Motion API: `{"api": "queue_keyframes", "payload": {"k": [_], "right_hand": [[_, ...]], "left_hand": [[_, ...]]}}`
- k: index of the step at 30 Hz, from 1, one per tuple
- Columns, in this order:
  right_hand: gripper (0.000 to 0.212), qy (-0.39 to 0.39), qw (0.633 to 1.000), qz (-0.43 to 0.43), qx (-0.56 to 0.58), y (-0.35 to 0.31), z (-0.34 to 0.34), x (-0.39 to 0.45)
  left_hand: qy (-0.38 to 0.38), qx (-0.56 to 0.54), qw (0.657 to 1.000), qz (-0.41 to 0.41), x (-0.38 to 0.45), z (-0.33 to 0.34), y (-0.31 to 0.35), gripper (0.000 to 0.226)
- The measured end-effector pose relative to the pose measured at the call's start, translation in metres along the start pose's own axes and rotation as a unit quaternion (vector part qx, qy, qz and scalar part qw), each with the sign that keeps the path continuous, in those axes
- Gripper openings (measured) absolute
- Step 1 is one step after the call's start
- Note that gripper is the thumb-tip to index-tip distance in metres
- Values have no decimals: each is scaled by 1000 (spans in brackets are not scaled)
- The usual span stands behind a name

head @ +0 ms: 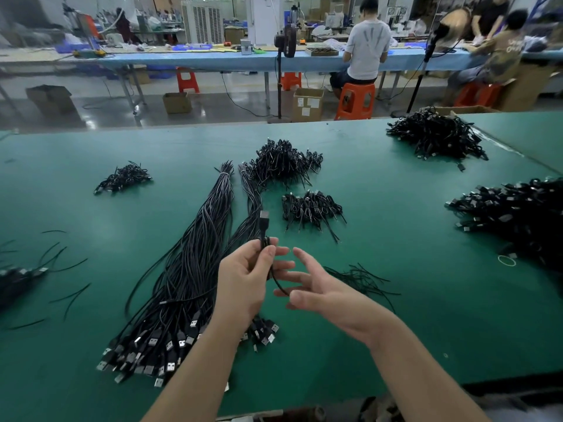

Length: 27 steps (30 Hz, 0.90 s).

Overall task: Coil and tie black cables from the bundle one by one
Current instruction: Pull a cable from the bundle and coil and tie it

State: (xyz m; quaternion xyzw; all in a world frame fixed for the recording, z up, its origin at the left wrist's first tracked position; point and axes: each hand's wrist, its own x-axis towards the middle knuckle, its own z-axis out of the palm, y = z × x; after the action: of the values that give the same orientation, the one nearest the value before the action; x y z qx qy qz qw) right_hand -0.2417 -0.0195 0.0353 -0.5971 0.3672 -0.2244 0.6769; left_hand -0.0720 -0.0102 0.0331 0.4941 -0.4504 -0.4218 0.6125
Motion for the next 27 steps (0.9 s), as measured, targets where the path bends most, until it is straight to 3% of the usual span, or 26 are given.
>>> {"api": "queue_keyframes", "payload": {"k": [5,9,14,18,21,27], "right_hand": [[109,-11,994,-28,108,-8,-15,-5],[79,51,998,-25,-12,-6,-3,6],[35,88,993,-68,50,-3,12,23],[27,119,991,-54,27,3,12,29],[24,139,989,-42,5,4,10,30],[15,180,980,-20,-87,9,4,31]], "left_hand": [[30,19,999,28,4,-6,0,17],[6,4,1000,26,2,-2,1,19],[-66,-73,995,-17,-7,10,4,21],[-92,-113,988,-56,-7,6,1,19],[-104,-66,990,-73,-5,0,-2,22],[-69,148,986,-46,2,-5,0,16]]}}
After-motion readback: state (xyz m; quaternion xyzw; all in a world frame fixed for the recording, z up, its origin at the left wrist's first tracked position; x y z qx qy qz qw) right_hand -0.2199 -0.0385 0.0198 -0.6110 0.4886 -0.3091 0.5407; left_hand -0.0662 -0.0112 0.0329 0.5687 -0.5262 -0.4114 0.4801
